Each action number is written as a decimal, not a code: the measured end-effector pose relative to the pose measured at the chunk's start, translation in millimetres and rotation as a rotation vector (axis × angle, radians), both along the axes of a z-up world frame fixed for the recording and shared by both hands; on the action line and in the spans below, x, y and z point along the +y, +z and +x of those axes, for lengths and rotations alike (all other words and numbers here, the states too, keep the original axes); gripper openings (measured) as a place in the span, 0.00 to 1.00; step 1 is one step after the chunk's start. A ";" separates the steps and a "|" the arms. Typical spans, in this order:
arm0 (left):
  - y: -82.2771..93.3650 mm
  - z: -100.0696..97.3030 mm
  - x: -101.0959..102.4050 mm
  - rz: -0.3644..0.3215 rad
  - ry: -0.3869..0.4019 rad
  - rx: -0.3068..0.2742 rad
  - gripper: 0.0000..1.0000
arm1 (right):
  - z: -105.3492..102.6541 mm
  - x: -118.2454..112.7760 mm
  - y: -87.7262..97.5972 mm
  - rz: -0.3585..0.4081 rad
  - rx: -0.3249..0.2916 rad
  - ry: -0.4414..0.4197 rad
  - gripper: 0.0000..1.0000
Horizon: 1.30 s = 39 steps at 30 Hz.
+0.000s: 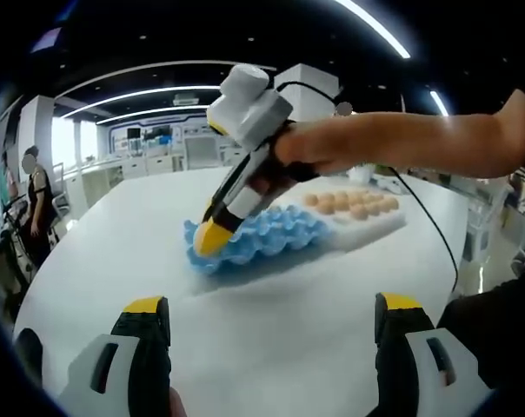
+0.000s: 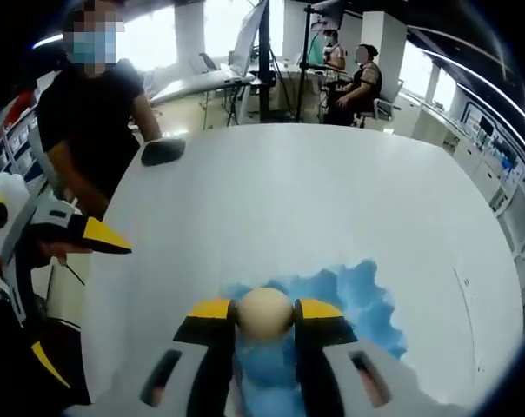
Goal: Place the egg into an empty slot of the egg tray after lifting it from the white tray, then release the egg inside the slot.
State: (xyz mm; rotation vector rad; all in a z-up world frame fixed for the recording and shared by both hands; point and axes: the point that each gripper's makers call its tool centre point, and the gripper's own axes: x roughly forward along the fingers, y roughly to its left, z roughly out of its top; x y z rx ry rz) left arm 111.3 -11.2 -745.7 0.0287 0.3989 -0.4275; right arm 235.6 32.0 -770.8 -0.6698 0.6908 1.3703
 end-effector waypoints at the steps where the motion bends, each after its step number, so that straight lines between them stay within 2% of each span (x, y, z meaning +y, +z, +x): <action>1: -0.1 0.0 -0.1 0.001 0.000 0.000 1.00 | 0.1 0.6 -1.3 -0.002 -0.002 0.003 0.27; 15: -2.6 -1.6 2.9 0.005 0.005 0.008 1.00 | 4.6 4.7 -18.8 -0.056 -0.018 0.033 0.28; 28: -1.3 -1.4 2.3 0.003 0.004 0.006 1.00 | 0.9 3.1 -18.6 -0.050 -0.026 0.055 0.28; 33: -0.5 -1.9 0.5 0.006 0.001 0.006 1.00 | -5.2 2.8 -9.6 -0.008 -0.047 0.061 0.28; 35: -0.1 -2.0 0.0 0.008 -0.001 0.005 1.00 | -5.0 5.9 -3.8 0.037 -0.038 0.047 0.28; 39: 2.0 -1.3 -0.9 0.006 -0.001 0.002 1.00 | -5.9 1.4 0.6 0.048 -0.040 0.040 0.28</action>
